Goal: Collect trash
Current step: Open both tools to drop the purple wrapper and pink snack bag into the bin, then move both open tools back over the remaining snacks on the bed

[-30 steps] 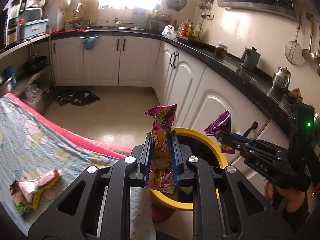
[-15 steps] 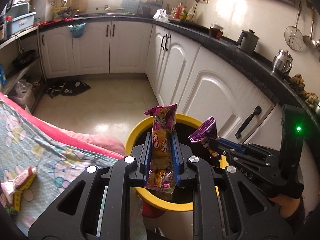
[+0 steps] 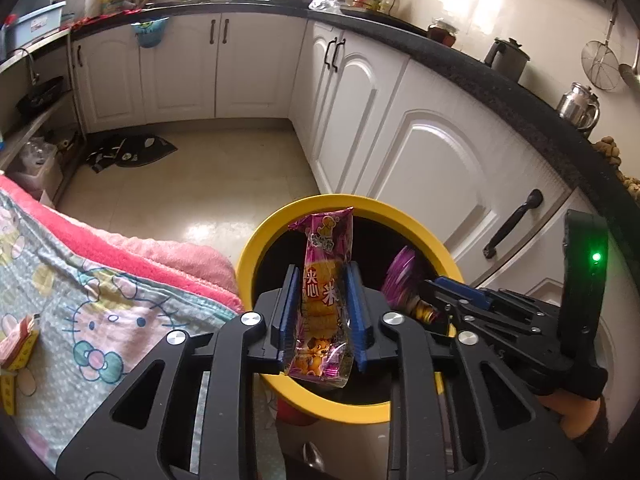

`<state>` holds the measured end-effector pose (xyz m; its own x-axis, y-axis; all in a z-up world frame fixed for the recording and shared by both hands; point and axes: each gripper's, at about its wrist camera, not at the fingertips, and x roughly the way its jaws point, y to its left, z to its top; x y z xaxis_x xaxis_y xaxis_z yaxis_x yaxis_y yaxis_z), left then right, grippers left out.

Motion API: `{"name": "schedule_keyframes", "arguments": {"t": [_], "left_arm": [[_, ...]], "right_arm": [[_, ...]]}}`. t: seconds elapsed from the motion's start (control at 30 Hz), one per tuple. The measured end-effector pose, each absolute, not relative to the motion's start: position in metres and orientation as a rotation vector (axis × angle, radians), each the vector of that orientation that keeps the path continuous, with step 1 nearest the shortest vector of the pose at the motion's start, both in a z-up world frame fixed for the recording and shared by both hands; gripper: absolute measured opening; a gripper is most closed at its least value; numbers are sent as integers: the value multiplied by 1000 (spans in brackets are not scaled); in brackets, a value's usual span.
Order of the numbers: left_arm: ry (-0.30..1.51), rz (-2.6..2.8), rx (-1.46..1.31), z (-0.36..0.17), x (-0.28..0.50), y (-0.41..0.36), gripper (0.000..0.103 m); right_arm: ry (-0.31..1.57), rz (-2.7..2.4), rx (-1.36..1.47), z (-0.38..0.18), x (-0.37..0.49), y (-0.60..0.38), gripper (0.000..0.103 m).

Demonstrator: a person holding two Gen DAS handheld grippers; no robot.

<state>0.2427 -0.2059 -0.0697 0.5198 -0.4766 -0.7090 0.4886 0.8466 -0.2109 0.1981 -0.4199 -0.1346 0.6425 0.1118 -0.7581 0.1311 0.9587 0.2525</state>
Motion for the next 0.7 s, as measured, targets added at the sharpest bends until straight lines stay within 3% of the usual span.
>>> {"name": "schedule_keyframes", "arguments": {"t": [0.2, 0.43, 0.63, 0.7], "left_arm": [[841, -532, 6, -71, 242, -194, 48], [818, -479, -24, -62, 238, -169, 67], [791, -441, -29, -52, 232, -153, 92], [778, -426, -36, -46, 229, -145, 92]], "right_arm": [[867, -18, 304, -131, 197, -419, 37], [841, -19, 299, -122, 195, -418, 49], [814, -27, 286, -111, 193, -413, 63], [802, -23, 281, -106, 192, -410, 65]]}}
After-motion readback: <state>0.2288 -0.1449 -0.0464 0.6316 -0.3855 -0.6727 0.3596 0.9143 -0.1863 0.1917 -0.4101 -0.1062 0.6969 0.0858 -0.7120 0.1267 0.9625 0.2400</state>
